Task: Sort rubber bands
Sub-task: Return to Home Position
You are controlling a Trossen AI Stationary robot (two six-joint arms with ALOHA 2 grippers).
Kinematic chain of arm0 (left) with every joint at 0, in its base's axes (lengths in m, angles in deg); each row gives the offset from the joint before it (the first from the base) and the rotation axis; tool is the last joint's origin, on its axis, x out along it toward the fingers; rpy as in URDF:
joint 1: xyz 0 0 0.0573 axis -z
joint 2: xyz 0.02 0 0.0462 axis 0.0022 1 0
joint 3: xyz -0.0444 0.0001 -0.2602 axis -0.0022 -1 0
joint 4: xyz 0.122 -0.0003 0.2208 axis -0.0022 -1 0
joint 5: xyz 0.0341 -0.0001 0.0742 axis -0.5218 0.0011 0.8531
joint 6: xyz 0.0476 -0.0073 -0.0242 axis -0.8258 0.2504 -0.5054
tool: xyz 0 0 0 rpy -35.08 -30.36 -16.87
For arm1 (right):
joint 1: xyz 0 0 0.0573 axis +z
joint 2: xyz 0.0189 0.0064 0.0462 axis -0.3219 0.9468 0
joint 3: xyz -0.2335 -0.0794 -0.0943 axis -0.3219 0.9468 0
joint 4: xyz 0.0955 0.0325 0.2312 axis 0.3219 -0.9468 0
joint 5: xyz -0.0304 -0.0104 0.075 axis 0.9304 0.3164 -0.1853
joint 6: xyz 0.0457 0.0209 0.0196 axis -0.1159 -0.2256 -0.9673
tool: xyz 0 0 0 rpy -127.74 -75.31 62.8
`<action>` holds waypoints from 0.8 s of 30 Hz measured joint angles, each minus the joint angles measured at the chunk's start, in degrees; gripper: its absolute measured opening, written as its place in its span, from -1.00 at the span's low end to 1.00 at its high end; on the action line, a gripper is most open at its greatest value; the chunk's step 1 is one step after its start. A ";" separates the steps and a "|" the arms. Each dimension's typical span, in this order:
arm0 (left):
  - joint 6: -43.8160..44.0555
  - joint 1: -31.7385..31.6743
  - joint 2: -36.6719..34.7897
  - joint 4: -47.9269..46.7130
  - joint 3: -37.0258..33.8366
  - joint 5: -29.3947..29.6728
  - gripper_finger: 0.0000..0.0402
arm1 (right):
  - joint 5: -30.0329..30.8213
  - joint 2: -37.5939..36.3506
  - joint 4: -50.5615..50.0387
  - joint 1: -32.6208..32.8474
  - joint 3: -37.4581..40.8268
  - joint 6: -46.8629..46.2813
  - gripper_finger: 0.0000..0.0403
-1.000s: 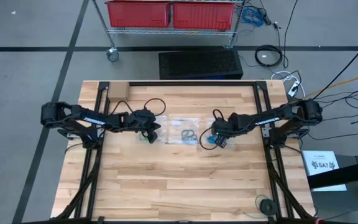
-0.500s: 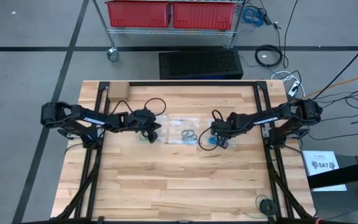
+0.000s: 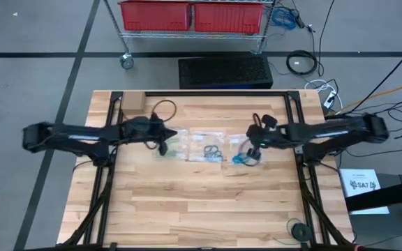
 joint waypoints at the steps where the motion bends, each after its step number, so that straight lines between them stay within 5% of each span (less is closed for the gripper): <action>1: -1.34 0.37 -3.23 -0.05 -0.77 -0.02 -0.98 | -0.74 -2.90 7.18 1.06 2.57 3.53 -1.00; 5: -3.66 0.88 -16.40 9.93 -10.39 -0.22 -0.98 | -8.71 -13.73 34.65 2.29 16.06 14.44 -1.00; 10: -5.39 -2.08 -24.46 30.84 -22.71 0.13 -0.98 | -10.62 -23.37 58.14 -0.29 29.63 22.65 -1.00; 15: -10.40 -2.46 -31.84 21.97 -22.59 -1.56 -0.98 | -10.38 -41.01 49.53 0.99 32.51 25.53 -1.00; 20: -9.52 -2.45 -43.70 2.48 -22.64 0.47 -0.98 | -7.78 -62.14 34.48 4.04 32.51 27.39 -1.00; 24: -9.95 -2.19 -55.12 -5.87 -22.59 1.90 -0.98 | -2.55 -60.71 35.57 4.84 32.46 32.64 -1.00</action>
